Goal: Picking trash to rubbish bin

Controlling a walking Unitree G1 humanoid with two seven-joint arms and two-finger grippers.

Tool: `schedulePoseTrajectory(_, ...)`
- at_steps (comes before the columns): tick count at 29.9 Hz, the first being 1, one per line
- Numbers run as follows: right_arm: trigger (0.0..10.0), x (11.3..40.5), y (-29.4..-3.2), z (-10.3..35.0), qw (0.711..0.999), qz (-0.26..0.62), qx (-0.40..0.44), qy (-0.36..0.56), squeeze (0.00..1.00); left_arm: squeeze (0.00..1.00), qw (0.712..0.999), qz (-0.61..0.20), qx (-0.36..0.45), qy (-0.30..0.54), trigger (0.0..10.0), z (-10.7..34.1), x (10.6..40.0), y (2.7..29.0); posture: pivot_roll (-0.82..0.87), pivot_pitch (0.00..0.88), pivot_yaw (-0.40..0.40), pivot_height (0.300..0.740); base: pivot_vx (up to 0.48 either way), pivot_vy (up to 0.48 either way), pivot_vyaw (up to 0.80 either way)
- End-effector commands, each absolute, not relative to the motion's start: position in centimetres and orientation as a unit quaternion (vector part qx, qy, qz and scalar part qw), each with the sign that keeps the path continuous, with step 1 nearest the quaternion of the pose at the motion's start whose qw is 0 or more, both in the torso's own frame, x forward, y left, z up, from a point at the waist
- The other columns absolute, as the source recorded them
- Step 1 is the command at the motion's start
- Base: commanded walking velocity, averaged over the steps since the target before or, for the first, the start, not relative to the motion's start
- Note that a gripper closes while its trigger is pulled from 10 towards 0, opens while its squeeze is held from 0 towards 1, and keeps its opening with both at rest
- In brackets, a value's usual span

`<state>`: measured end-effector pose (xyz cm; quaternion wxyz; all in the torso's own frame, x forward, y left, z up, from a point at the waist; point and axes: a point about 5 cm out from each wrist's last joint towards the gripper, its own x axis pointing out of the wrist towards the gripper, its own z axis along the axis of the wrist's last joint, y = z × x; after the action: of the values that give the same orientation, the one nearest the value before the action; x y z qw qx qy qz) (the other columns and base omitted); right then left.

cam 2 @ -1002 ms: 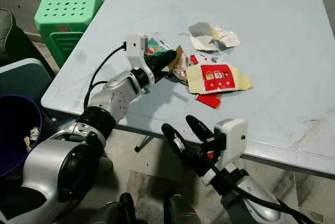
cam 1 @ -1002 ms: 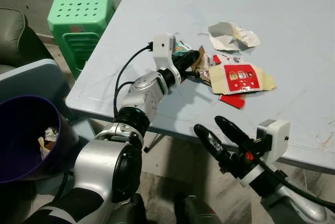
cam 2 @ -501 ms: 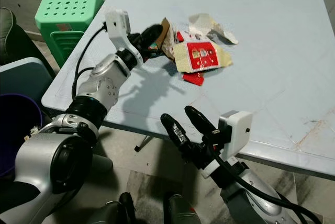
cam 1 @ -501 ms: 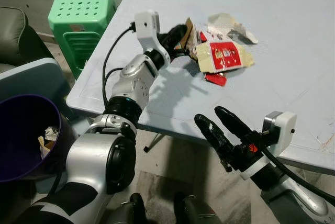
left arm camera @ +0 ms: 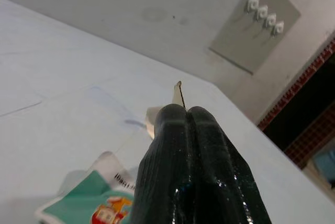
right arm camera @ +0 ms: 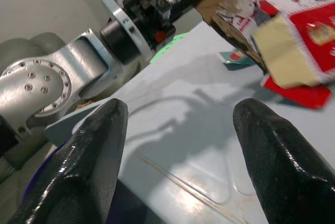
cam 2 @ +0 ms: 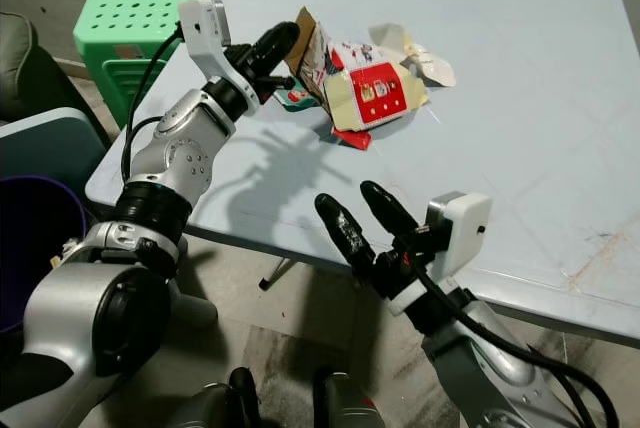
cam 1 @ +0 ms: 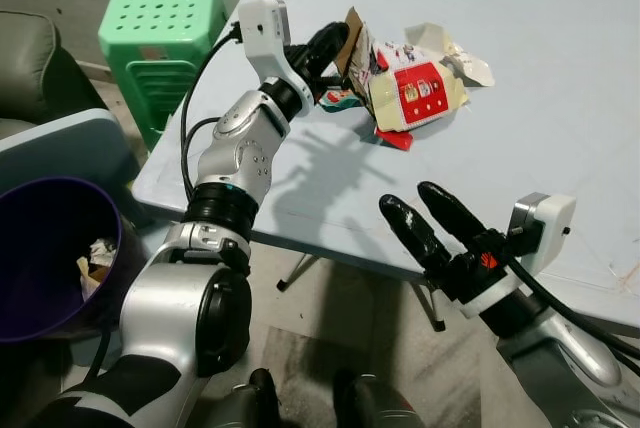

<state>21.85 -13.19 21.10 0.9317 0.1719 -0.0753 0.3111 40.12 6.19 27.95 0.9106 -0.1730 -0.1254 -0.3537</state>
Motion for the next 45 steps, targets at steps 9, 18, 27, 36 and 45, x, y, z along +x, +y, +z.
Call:
schedulePoseTrajectory(9,10.0,22.9,-13.3,21.2,0.928,0.320,0.167,-0.093,0.00,0.00,0.897,-0.411,-0.090,-0.133,10.0,28.6,38.6,6.4,-0.19,0.200,0.012,0.740,0.000,0.000,0.00)
schedulePoseTrajectory(18,10.0,24.2,-13.8,21.8,0.927,0.317,0.160,-0.118,0.00,0.00,0.906,-0.401,-0.034,-0.131,10.0,29.1,37.9,8.6,-0.17,0.186,0.009,0.740,0.000,0.000,0.00)
schedulePoseTrajectory(27,10.0,25.1,-14.3,22.4,0.924,0.322,0.156,-0.136,0.00,0.00,0.917,-0.371,-0.005,-0.148,10.0,30.1,37.0,11.5,-0.14,0.168,-0.003,0.740,0.000,0.000,0.00)
schedulePoseTrajectory(36,10.0,26.1,-14.1,23.2,0.915,0.344,0.150,-0.150,0.00,0.00,0.936,-0.288,-0.065,-0.192,10.0,31.6,36.4,14.4,-0.12,0.140,-0.029,0.740,0.000,0.000,0.00)
schedulePoseTrajectory(45,10.0,27.4,-14.4,23.3,0.925,0.323,0.120,-0.157,0.00,0.00,0.951,-0.225,-0.130,-0.169,10.0,29.8,36.4,15.2,-0.10,0.115,-0.044,0.740,0.000,0.000,0.00)
